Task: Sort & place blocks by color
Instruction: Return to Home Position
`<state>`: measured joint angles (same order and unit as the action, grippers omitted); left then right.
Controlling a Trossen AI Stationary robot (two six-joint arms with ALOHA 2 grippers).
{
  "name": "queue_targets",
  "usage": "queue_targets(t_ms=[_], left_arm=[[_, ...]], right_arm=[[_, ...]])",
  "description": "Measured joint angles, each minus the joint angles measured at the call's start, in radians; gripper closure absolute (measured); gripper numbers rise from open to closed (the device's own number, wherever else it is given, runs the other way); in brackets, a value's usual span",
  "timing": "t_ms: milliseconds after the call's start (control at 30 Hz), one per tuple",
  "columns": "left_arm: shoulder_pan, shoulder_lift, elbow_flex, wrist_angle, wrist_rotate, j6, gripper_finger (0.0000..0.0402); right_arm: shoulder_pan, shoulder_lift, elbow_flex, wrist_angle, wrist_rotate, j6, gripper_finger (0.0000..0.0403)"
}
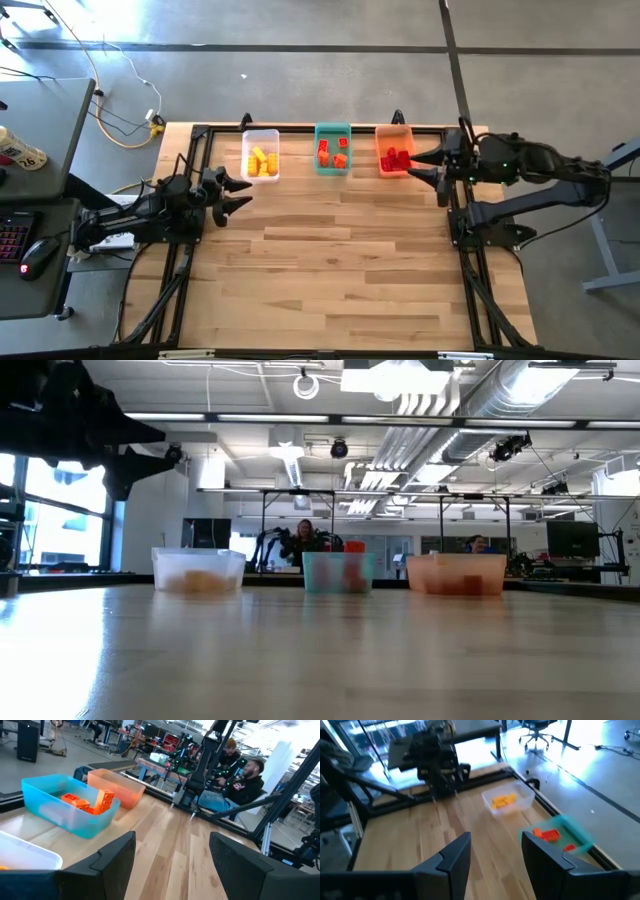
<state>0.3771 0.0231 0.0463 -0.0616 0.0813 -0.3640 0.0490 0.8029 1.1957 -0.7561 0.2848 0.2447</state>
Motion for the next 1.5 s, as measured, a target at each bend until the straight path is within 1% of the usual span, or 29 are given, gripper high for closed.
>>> queue_targets(t_ms=[133,200,267,333,467,533,733,867,1133,1300,1500], left_arm=[[0.0,0.0,0.0,-0.001,-0.002,0.0,0.0158],[0.0,0.0,0.0,-0.001,-0.002,0.0,0.0158],[0.0,0.0,0.0,-0.001,-0.002,0.0,0.0158],[0.0,0.0,0.0,-0.001,-0.002,0.0,0.0158],[0.0,0.0,0.0,-0.001,-0.002,0.0,0.0158],[0.0,0.0,0.0,-0.001,-0.002,0.0,0.0158],[0.0,0.0,0.0,-0.001,-0.002,0.0,0.0158],[0.0,0.0,0.0,-0.001,-0.002,0.0,0.0158],[0.0,0.0,0.0,-0.001,-0.002,0.0,0.0158],[0.0,0.0,0.0,-0.001,-0.002,0.0,0.0158],[0.0,0.0,0.0,-0.001,-0.002,0.0,0.0158]], right_arm=[[0.0,-0.039,0.0,-0.09,0.002,-0.003,0.0242],[0.0,-0.077,-0.042,-0.077,0.013,-0.001,0.0242],[0.0,-0.142,-0.142,-0.007,0.022,0.018,0.0242],[0.0,-0.209,-0.258,0.102,0.02,0.044,0.0242],[0.0,-0.323,-0.454,0.276,-0.011,0.06,0.0242],[0.0,-0.373,-0.53,0.334,-0.016,0.071,0.0242],[0.0,-0.485,-0.711,0.481,-0.078,0.07,0.0242],[0.0,-0.538,-0.805,0.535,-0.083,0.078,0.0242],[0.0,-0.635,-0.959,0.557,-0.083,0.168,0.0242],[0.0,-0.704,-1.062,0.626,-0.082,0.203,0.0242],[0.0,-0.784,-1.14,0.665,-0.083,0.228,0.0242]])
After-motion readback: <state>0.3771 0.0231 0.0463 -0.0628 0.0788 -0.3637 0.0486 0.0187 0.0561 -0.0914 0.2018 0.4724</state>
